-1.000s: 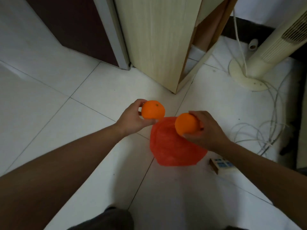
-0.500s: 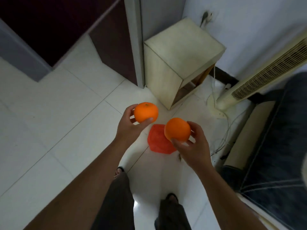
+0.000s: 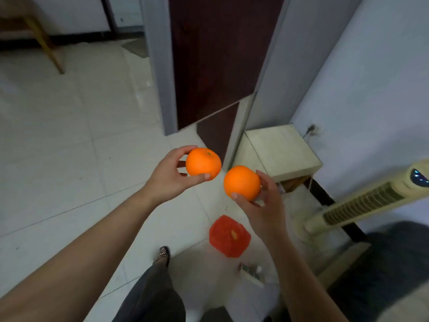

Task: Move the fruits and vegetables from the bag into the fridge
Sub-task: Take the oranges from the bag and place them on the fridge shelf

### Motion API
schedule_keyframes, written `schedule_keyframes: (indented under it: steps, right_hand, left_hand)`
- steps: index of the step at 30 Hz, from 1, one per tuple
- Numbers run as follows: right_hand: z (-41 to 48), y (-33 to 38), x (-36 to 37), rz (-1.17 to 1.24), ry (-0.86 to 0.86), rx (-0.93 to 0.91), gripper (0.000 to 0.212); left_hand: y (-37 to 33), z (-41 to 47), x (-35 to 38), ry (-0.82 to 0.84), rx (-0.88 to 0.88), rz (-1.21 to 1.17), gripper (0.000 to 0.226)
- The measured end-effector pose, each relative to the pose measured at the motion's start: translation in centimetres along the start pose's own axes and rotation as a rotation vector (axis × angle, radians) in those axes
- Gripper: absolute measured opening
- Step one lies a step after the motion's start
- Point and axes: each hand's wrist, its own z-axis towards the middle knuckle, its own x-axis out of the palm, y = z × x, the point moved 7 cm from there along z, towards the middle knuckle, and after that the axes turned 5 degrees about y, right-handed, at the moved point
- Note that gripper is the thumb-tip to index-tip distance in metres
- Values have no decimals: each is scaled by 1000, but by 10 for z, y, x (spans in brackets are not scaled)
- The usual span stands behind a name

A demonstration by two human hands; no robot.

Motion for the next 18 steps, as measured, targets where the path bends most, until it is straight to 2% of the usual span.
schedule_keyframes:
  steps: [4,8,18]
  right_hand:
    - [13,38,55,113,152,-37,69]
    - [32,90,122,180,282,-126,67]
    - [101,193,286,188,344,-218,68]
  left_hand:
    - [-1,-26,-77,-180,-50,-23,70]
    - [6,-33,-144,-271,-56,-39,70]
    - [48,-3,-309,-462,-9,-119,61]
